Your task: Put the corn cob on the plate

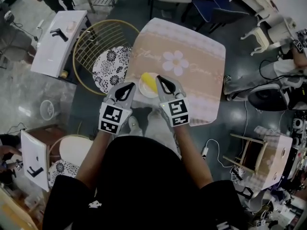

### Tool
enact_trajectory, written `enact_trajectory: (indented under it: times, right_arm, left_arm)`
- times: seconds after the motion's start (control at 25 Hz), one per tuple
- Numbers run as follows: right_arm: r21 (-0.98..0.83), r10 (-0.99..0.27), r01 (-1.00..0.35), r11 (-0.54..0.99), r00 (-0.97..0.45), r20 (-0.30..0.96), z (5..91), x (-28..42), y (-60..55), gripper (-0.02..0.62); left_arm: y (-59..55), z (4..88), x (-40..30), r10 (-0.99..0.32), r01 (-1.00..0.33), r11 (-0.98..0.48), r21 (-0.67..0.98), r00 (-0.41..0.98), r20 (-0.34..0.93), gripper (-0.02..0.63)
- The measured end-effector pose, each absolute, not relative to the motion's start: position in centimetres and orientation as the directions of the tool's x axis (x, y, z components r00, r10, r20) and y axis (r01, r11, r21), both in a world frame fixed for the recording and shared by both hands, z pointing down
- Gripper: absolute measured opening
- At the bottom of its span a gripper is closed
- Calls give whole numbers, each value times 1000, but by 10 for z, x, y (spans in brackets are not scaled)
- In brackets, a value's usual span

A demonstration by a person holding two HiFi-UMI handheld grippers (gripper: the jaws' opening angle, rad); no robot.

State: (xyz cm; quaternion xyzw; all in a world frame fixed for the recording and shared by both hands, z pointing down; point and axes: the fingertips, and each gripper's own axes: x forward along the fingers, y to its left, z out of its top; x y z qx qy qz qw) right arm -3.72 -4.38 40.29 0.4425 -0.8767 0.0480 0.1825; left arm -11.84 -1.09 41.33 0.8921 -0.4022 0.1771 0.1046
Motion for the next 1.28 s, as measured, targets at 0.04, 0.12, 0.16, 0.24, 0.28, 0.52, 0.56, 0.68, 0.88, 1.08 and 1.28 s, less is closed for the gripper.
enact_trajectory:
  times: [0.04, 0.12, 0.16, 0.24, 0.28, 0.52, 0.56, 0.68, 0.88, 1.08, 1.28]
  right_arm:
    - [80, -764, -795, 601, -544, 346, 397, -38, -43, 3]
    - [83, -777, -799, 596, -548, 311, 384, -39, -42, 3]
    - [86, -783, -801, 593, -548, 293, 378, -39, -41, 3]
    - [93, -796, -807, 583, -545, 262, 367, -38, -41, 3]
    - [94, -802, -811, 578, -542, 250, 363, -38, -41, 3]
    - [106, -809, -809, 579, -552, 205, 344, -37, -44, 3]
    - [106, -810, -809, 578, -553, 196, 342, -37, -45, 3]
    - [98, -810, -809, 579, -559, 176, 335, -34, -46, 3]
    - [118, -815, -807, 579, -567, 122, 315, -29, -45, 3]
    - [127, -821, -811, 572, -563, 97, 301, -10, -36, 2]
    - [122, -811, -802, 585, -578, 87, 293, 9, -21, 2]
  left_arm:
    - [-13, 410, -118, -681, -751, -659, 42, 619, 391, 5]
    - [-18, 402, -116, -684, -745, -666, 32, 627, 373, 5]
    - [-20, 398, -115, -684, -742, -670, 28, 632, 364, 5]
    - [-23, 392, -113, -683, -734, -679, 20, 641, 351, 5]
    - [-25, 389, -112, -681, -730, -684, 14, 645, 347, 5]
    - [-34, 374, -107, -689, -726, -688, -2, 652, 317, 5]
    - [-35, 372, -107, -691, -726, -688, -6, 652, 314, 5]
    - [-37, 367, -105, -696, -728, -685, -13, 649, 306, 5]
    - [-39, 361, -101, -709, -740, -672, -13, 638, 301, 5]
    - [-31, 352, -86, -714, -740, -672, -27, 638, 288, 5]
    - [-15, 343, -66, -717, -740, -671, -35, 637, 284, 5]
